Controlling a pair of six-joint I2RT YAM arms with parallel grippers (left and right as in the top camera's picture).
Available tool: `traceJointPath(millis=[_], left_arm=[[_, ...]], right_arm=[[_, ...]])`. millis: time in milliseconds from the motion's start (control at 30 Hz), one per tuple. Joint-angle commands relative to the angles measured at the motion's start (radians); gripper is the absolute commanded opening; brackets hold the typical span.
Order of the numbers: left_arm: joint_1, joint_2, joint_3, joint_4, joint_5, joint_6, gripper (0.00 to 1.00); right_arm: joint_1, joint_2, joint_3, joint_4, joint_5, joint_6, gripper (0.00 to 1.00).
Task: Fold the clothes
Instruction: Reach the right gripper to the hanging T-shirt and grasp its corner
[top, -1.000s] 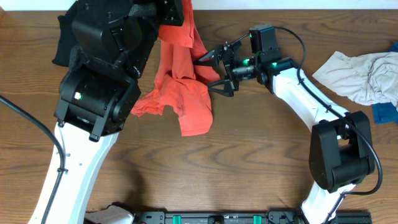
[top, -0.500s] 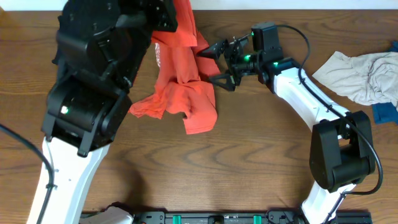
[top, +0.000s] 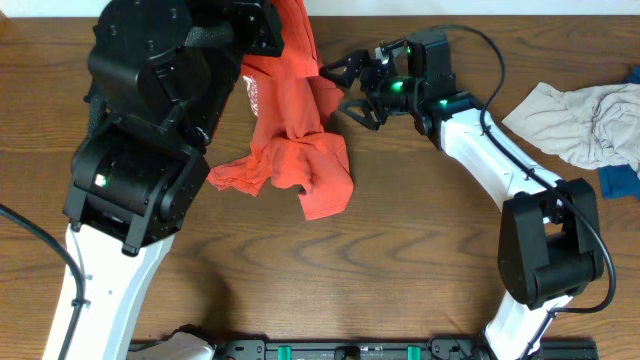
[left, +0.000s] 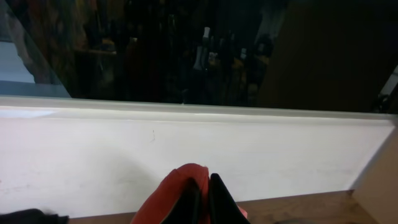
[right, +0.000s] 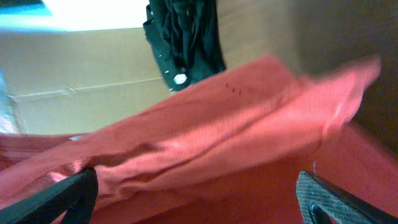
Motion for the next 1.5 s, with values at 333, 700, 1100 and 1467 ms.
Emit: traceJointPath(millis=[333, 700, 1100, 1467], left_arm=[[0.002, -0.014, 0.028, -0.024, -0.012, 0.02, 0.06], [0.002, -0.014, 0.028, -0.024, -0.011, 0.013, 0.06], [0.002, -0.014, 0.028, -0.024, -0.004, 0.013, 0.06], [0.002, -0.014, 0.028, -0.043, -0.004, 0.013, 0.06]], right_arm=[[-0.011, 0.001, 0.001, -0.243, 0.204, -1.23, 0.99], [0.041, 0.008, 0.001, -0.346, 0.169, -1.454, 0.92], [0.12, 0.062, 0.001, -0.309, 0.217, -1.46, 0.63], [0.103, 0.058, 0.004, -0.307, 0.34, -1.368, 0.01]])
